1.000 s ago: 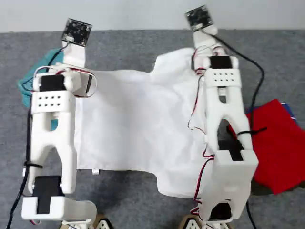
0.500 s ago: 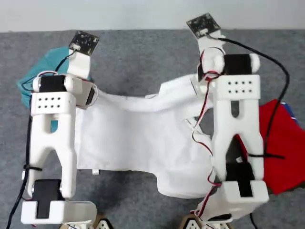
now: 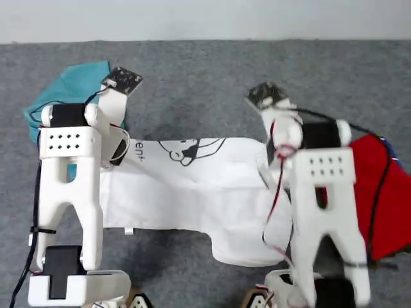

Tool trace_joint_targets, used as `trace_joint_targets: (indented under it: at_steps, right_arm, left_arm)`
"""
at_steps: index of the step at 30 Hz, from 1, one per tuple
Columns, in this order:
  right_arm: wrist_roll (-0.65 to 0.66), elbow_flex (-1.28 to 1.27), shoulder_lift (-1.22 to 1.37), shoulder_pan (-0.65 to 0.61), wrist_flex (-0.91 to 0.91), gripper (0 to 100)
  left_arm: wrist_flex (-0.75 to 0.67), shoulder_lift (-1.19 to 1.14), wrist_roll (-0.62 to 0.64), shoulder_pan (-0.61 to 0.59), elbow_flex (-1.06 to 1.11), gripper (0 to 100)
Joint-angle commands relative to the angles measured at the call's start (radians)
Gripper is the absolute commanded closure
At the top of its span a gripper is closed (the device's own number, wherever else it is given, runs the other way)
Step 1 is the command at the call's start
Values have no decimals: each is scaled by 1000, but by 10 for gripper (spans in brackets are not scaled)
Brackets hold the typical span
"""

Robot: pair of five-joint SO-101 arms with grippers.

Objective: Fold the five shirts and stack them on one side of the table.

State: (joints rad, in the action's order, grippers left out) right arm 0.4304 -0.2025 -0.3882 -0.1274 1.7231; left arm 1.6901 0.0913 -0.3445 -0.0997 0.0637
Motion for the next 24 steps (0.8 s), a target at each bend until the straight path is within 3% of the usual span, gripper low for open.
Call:
trace_joint_targets:
  at_steps: [1,13,21,24]
  right_arm:
    - [49,-129,-176,-2,-7,988]
    - [199,-391,-430,1,-16,988]
    - [189,-411,-481,5,-24,988]
    - [112,-391,-512,59,-154,988]
  left_arm:
    - [55,43,-31,2,-4,987]
    - [63,46,-87,2,225,987]
    - [57,48,-84,2,251,987]
    - [12,48,-49,3,199,987]
